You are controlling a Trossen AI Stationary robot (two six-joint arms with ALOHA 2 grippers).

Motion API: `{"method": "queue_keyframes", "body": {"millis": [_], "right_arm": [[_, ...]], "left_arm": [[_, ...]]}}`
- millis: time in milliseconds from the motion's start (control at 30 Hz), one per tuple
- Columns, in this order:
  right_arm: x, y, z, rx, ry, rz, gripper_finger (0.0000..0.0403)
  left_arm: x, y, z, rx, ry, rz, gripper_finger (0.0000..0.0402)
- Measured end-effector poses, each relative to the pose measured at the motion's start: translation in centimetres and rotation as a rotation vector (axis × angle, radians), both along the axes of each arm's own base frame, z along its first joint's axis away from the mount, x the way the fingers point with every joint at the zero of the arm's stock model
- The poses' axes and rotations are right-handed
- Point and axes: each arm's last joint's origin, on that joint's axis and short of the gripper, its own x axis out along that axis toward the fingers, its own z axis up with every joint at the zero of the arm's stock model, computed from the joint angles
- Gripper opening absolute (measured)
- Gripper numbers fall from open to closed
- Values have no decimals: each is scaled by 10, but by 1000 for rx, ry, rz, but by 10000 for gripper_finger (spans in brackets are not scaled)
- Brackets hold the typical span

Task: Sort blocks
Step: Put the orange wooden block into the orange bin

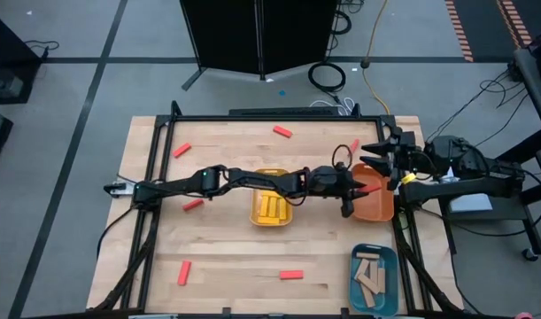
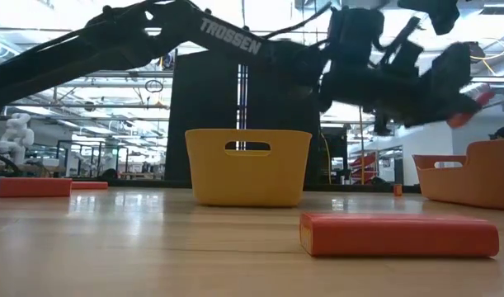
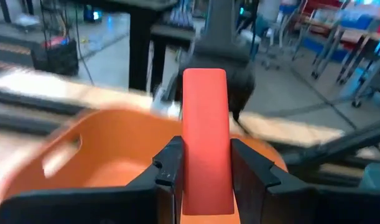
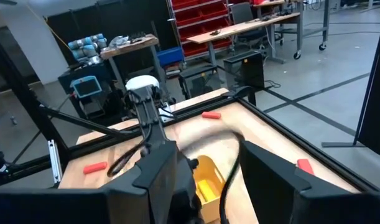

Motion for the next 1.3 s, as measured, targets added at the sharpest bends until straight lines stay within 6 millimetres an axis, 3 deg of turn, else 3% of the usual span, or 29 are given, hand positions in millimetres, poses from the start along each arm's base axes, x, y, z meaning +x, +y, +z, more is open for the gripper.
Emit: {"method": "queue_keyframes", "body": {"millis": [100,400,1000,1300], "right_arm": [[0,0,0,3,-2,0,169],[-1,0,1,-22,-3,-1,169],[-1,0,-1,-25,15,6,169],[-1,0,-2,27,10,6,169]], "left_arm": [[0,3,-8,-3,35,4,85],[1,7,-5,-24,-2,21,87],[1,-2,0,36,-41,7,201],[0,-19,8,98,15,-27,210]]}}
